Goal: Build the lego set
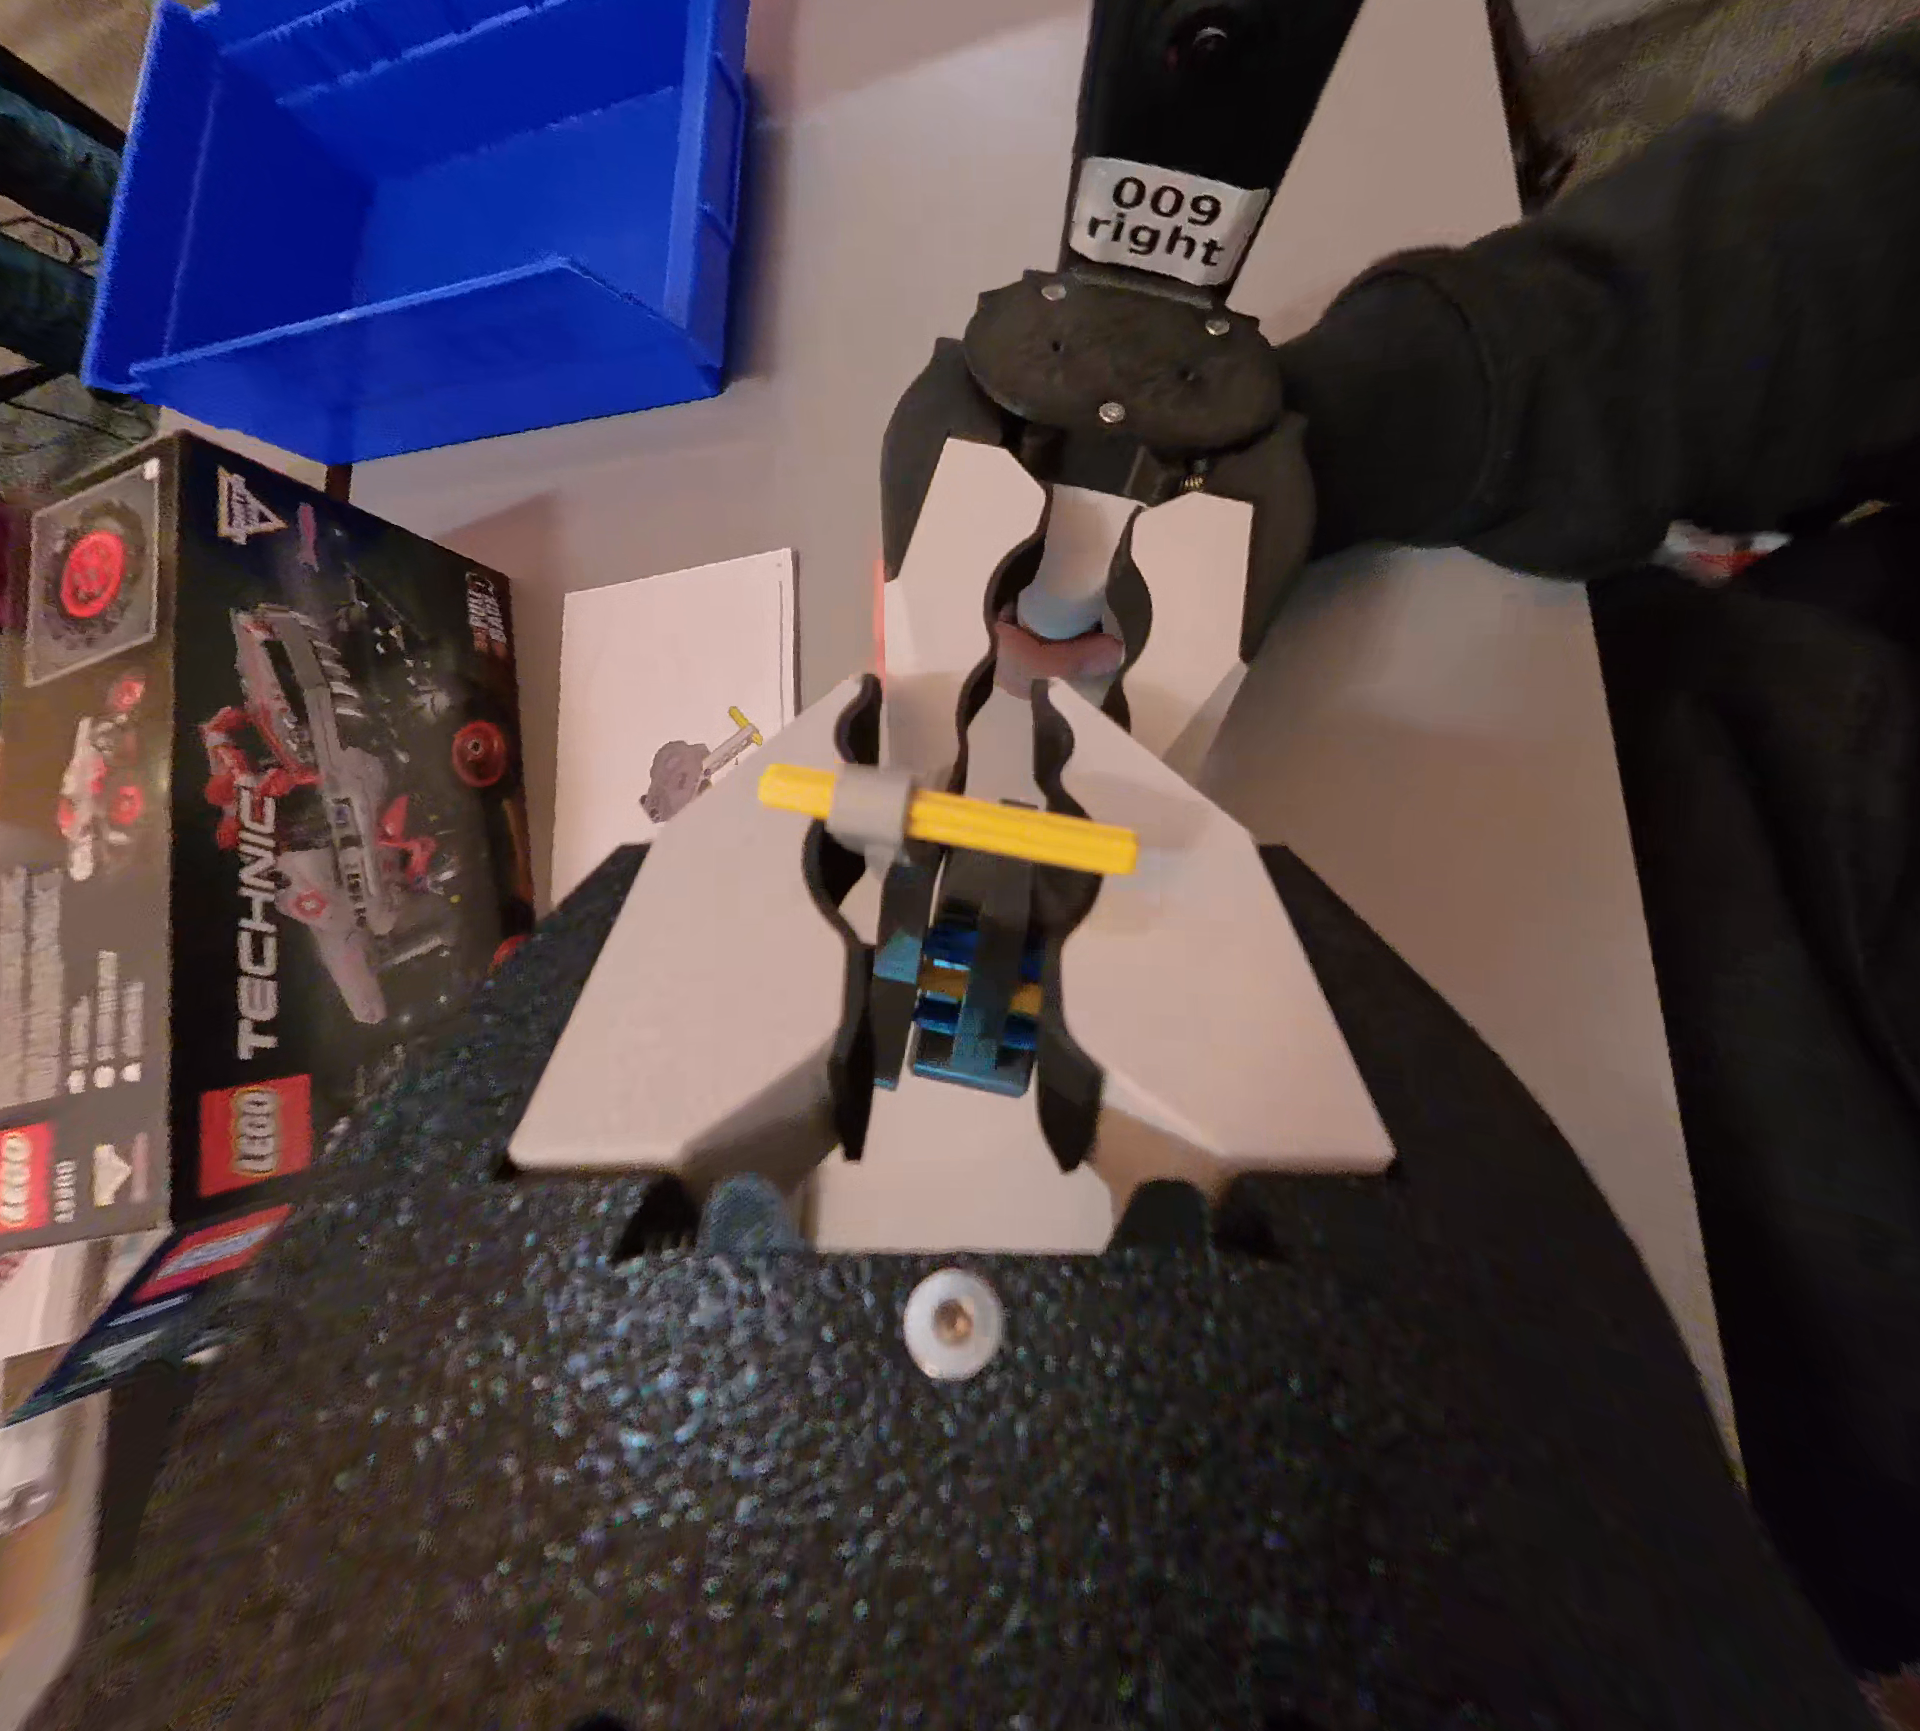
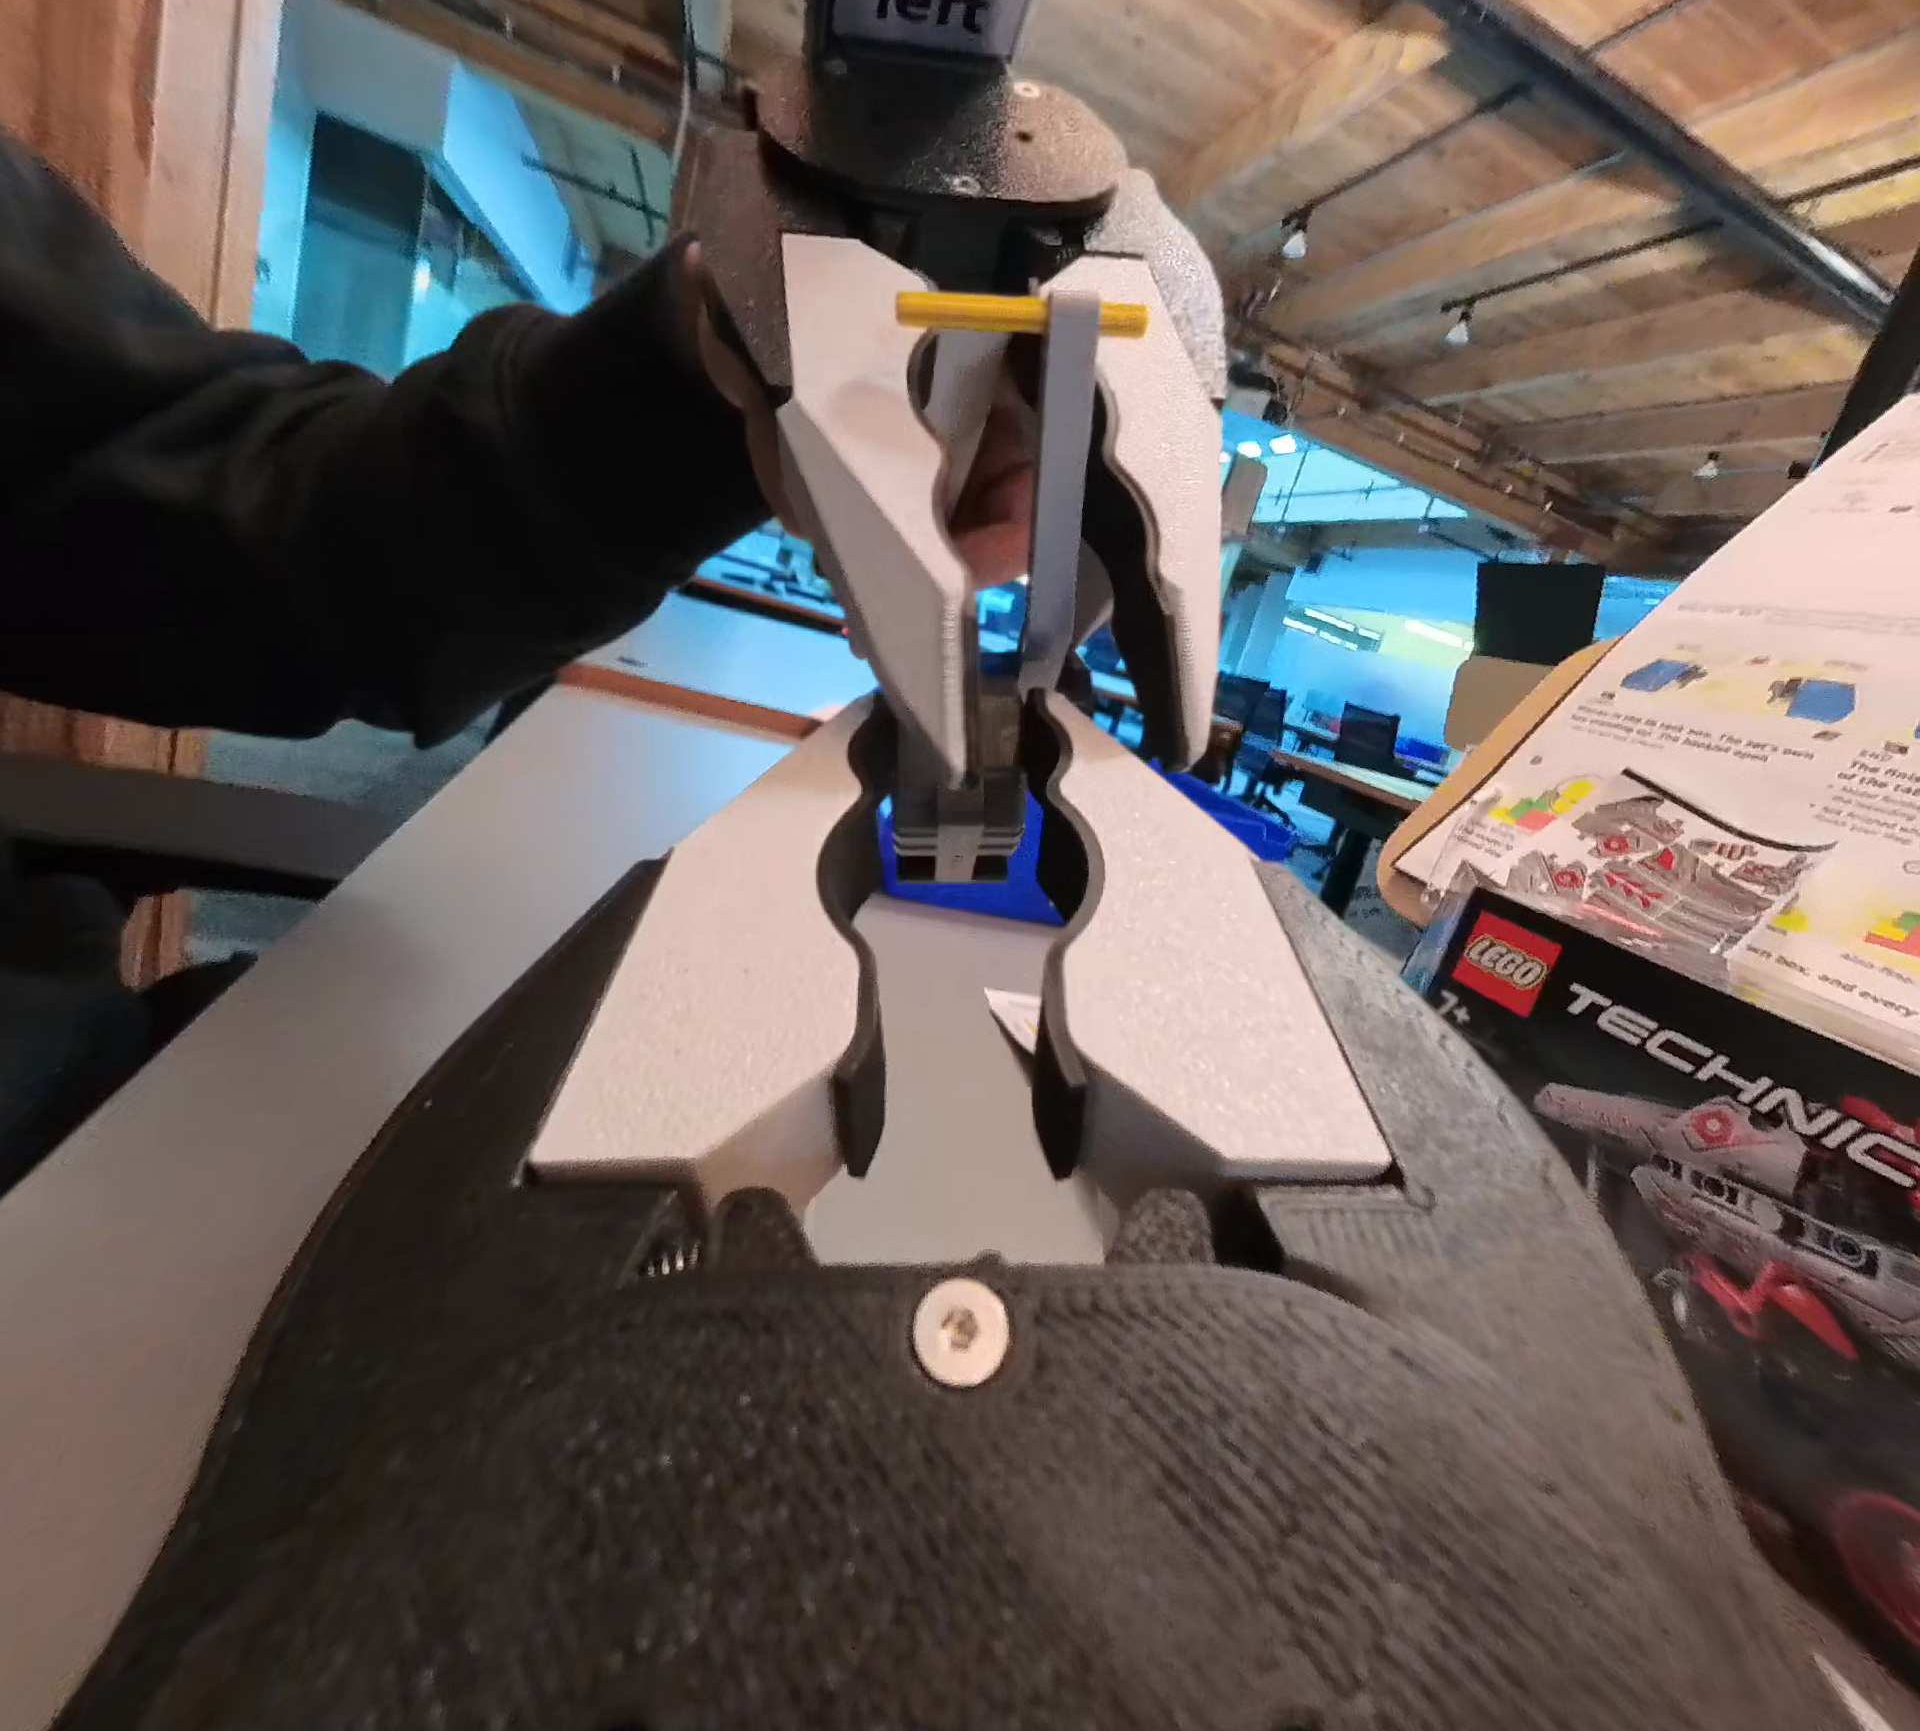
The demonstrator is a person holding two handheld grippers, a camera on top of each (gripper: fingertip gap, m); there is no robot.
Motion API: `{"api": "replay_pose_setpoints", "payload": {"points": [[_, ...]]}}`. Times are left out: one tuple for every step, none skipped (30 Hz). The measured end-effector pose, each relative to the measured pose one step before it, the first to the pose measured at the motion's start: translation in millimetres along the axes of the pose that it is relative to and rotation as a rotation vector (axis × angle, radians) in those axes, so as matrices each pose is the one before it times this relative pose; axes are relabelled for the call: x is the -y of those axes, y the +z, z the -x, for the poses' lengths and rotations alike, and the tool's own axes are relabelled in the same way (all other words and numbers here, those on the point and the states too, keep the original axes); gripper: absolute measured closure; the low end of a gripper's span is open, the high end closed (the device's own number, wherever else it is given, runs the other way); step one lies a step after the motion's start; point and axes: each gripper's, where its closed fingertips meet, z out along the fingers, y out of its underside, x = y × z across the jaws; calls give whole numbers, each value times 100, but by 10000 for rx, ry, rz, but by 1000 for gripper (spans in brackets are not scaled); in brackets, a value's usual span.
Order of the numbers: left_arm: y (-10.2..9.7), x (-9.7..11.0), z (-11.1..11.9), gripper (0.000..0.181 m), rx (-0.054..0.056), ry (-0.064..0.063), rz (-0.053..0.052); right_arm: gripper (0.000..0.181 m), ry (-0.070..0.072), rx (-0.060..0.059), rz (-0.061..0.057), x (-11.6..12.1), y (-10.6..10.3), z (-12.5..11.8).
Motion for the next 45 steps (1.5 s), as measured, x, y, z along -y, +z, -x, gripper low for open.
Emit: {"api": "replay_pose_setpoints", "payload": {"points": [[-47,137,-56,152,82,255,335,158,-30,-75,-185,451,-48,-67],[-91,124,36,150,114,236,323,158,21,19,-196,518,-11,37],[-176,275,118,148,134,184,214,158,-30,43,-77,367,31,67],[-283,373,145,144,114,147,125,157,-96,-5,-131,499,23,58],[-336,479,134,141,75,106,49,158,-57,33,-191,710,37,116],[-385,576,94,137,13,66,-19,158,0,124,-263,732,160,144],[-434,622,116,134,-12,33,-74,158,-60,45,-275,834,117,72],[-456,649,103,130,-40,-4,-130,157,-111,19,-238,828,114,35],[-480,655,22,125,-97,-50,-184,157,-71,67,-164,770,116,77],[-509,616,-59,123,-123,-75,-218,158,-134,37,-112,757,105,64],[-491,536,-61,122,-82,-73,-242,158,-207,-10,-12,673,71,20],[-469,499,-105,122,-46,-58,-273,157,-203,26,47,586,71,72],[-491,526,-180,122,-30,-6,-340,157,-94,111,-13,495,143,170],[-522,561,-188,123,29,69,-406,158,-2,93,-105,593,-7,119],[-569,563,-109,123,114,108,-412,158,25,18,-163,546,-43,-19],[-585,518,-96,122,129,125,-374,158,82,1,-210,508,-90,-67],[-573,439,-179,122,80,146,-318,158,137,40,-220,468,-90,-30],[-567,264,-123,121,109,128,-216,157,121,-24,-182,371,-110,-113],[-526,95,-52,120,145,86,-101,158,44,-68,-121,303,-108,-170],[-471,6,-109,120,95,90,-52,158,49,28,-77,190,-83,-60],[-414,-8,-38,120,134,107,-74,158,118,63,-69,205,-42,21],[-370,-24,94,123,217,113,-72,158,120,-9,-118,248,3,-59],[-310,-48,39,126,158,118,-63,158,87,28,-194,312,1,14],[-263,-39,-76,127,53,79,-73,158,158,164,-188,290,40,205],[-190,-10,-55,130,19,-11,-86,158,170,186,-162,95,153,229],[-97,82,-71,131,-35,-86,-137,158,119,99,-149,139,65,121],[-50,184,-150,133,-93,-105,-188,158,137,65,-187,169,66,49],[-24,182,-98,135,-61,-58,-191,158,181,17,-224,194,60,-22],[-34,227,-20,137,12,5,-195,158,160,-2,-198,140,35,7],[-52,319,19,136,65,63,-243,158,157,50,-174,94,13,99],[-105,496,80,135,138,72,-350,158,130,39,-121,62,-27,85],[-124,614,112,137,156,6,-422,158,77,50,-38,28,-81,54],[-87,570,43,140,63,-92,-380,158,58,97,10,-20,-60,75],[-20,384,4,145,-6,-154,-283,158,56,118,10,-36,-17,167],[19,158,77,151,4,-169,-182,158,69,77,-54,64,-41,119],[21,-87,99,156,-5,-177,-68,158,65,20,-140,172,-65,19],[15,-254,33,159,-57,-183,2,158,114,17,-223,257,-46,-50],[-3,-280,24,164,-53,-173,-14,158,153,53,-227,301,-157,40],[7,-270,38,166,-21,-158,-27,158,116,39,-149,180,-209,-12],[34,-313,-14,167,-40,-156,2,158,52,10,-33,14,-206,-42],[55,-328,-105,165,-86,-155,25,158,15,49,82,-150,-164,12],[99,-316,-69,163,-49,-151,26,158,-34,41,137,-226,-146,42],[129,-261,83,158,64,-157,0,158,-66,-40,82,-159,-130,-66],[100,-185,108,155,71,-147,-53,158,-40,-45,29,-110,-123,-118],[65,-131,52,155,32,-142,-102,158,24,23,-9,-51,-120,-22]]}}
